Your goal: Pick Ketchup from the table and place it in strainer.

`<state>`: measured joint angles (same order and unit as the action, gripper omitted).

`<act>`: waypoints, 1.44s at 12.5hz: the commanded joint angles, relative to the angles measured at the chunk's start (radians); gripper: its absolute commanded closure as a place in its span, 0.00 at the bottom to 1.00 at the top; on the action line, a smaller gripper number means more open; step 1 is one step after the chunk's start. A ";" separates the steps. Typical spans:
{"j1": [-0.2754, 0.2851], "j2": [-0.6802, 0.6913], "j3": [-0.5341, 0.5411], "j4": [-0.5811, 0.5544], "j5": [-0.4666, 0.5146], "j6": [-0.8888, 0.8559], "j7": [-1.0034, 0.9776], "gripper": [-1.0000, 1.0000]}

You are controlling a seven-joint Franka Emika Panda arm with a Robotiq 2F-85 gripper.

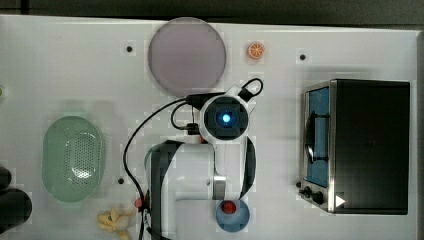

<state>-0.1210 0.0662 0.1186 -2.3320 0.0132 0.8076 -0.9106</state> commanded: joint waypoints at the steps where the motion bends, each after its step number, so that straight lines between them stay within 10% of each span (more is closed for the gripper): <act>1: -0.008 0.071 -0.006 -0.060 -0.001 0.074 -0.082 0.00; 9: -0.008 0.274 -0.011 -0.101 -0.004 0.337 -0.082 0.00; 13: -0.008 0.293 -0.010 -0.093 -0.004 0.363 -0.082 0.37; 18: -0.009 0.153 -0.016 -0.098 -0.004 0.287 -0.078 0.37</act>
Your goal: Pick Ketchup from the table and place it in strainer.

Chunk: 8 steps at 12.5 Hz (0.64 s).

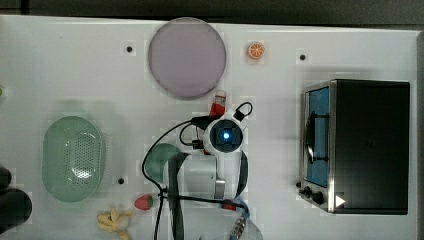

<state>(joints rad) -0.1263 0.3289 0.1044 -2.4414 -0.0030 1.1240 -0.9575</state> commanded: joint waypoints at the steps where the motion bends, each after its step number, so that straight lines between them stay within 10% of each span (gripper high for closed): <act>1: -0.003 -0.157 -0.002 0.012 0.013 -0.079 -0.031 0.37; 8: 0.010 -0.508 0.072 0.109 0.016 -0.603 0.095 0.37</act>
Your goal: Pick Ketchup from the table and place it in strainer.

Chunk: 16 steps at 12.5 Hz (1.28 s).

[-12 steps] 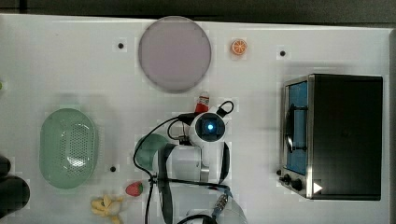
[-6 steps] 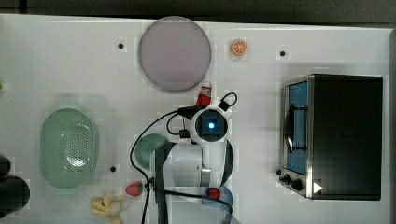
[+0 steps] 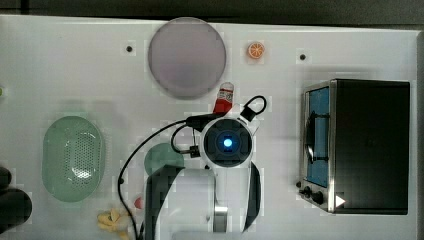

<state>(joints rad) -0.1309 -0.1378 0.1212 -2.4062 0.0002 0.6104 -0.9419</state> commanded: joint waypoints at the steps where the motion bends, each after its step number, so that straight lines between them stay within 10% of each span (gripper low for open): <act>1: 0.018 -0.062 0.080 0.102 0.013 -0.163 0.125 0.37; 9: 0.040 -0.057 0.326 0.225 0.038 -0.254 0.427 0.37; 16: 0.055 0.133 0.576 0.225 0.038 0.030 0.809 0.37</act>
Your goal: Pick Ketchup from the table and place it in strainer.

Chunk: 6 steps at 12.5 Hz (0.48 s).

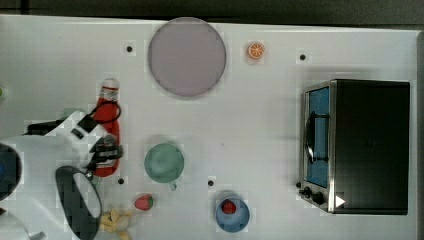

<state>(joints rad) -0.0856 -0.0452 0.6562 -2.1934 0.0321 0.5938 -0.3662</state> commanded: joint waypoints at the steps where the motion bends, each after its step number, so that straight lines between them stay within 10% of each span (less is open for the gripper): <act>1: 0.011 0.083 0.068 0.011 0.006 0.092 0.293 0.37; 6: 0.054 0.310 0.136 -0.005 -0.035 0.318 0.456 0.37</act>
<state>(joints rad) -0.0420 0.2834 0.8037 -2.2031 0.0057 0.8975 -0.0204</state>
